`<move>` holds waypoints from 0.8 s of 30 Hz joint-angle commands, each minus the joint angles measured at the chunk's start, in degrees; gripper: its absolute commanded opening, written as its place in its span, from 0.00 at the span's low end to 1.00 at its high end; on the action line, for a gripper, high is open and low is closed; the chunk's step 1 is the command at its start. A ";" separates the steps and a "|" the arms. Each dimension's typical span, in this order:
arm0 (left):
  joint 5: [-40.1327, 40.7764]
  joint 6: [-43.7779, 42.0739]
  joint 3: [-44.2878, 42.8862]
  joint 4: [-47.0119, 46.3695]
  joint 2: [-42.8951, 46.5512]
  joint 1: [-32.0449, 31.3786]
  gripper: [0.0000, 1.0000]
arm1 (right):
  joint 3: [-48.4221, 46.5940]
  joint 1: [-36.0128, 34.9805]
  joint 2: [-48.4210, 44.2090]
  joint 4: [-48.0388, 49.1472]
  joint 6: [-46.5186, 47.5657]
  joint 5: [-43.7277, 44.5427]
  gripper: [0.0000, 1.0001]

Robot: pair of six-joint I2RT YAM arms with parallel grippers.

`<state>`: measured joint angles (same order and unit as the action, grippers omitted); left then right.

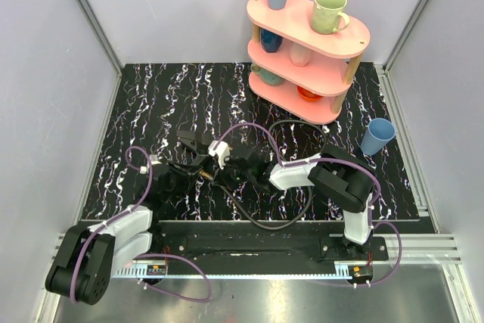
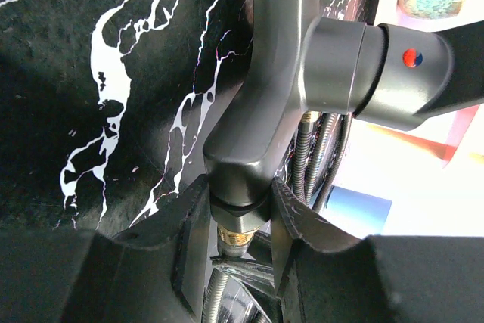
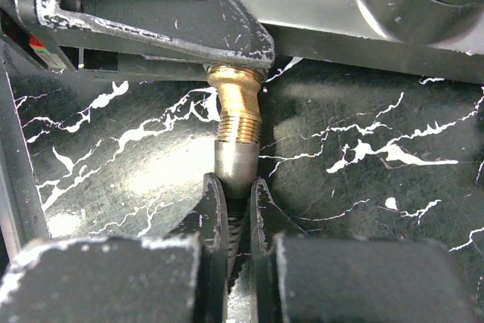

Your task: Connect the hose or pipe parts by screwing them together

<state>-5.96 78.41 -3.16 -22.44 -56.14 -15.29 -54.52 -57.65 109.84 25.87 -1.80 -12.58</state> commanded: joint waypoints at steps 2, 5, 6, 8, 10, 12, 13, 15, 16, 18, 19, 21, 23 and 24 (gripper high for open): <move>-8.20 -2.82 -1.58 -0.16 2.43 -1.32 0.00 | -0.67 0.25 -2.09 6.74 5.05 -1.31 0.00; -8.02 -3.00 -1.94 1.25 3.31 -1.41 0.00 | -0.32 0.17 -2.61 5.51 6.02 -0.96 0.00; -7.84 -3.18 -2.03 1.52 3.40 -1.32 0.00 | -0.50 0.17 -2.79 4.99 6.11 -0.43 0.00; -7.58 -3.53 -2.20 1.96 4.02 -1.41 0.00 | -0.93 0.17 -2.88 4.11 6.37 0.01 0.00; -6.71 -4.05 -2.29 2.66 4.63 -1.41 0.00 | -1.37 0.17 -3.14 3.66 5.76 0.10 0.00; -6.09 -4.32 -1.85 1.88 5.25 -1.41 0.00 | -2.16 0.17 -3.23 3.05 5.06 -0.08 0.00; -5.56 -4.67 -1.59 1.26 5.77 -1.41 0.00 | -2.52 0.17 -3.23 2.70 4.10 0.01 0.00; -5.12 -5.55 -1.24 0.46 6.39 -1.41 0.00 | -4.18 0.17 -3.14 0.77 3.48 -0.16 0.00; -4.86 -6.33 -1.32 0.46 6.65 -1.41 0.00 | -4.71 0.17 -2.88 -0.02 2.86 -0.43 0.00; -4.59 -6.95 -1.50 0.72 7.01 -1.41 0.00 | -5.50 0.17 -2.62 -1.17 2.94 -1.22 0.00; -4.68 -7.65 -1.59 0.81 7.10 -1.41 0.00 | -5.51 0.08 -2.62 -1.26 2.95 -1.57 0.00; -4.68 -7.92 -1.68 0.99 7.10 -1.41 0.00 | -6.03 0.17 -2.53 -2.04 2.95 -1.66 0.00; -4.50 -8.10 -1.41 0.82 7.18 -1.41 0.00 | -6.73 0.17 -2.35 -3.36 2.33 -1.75 0.00; -4.50 -8.10 -1.24 0.29 7.18 -1.41 0.00 | -7.43 0.17 -2.26 -3.80 2.24 -2.01 0.00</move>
<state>-5.76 73.32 -3.20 -16.99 -50.26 -15.42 -57.30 -57.76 109.75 20.18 1.06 -14.83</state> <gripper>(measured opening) 0.352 0.072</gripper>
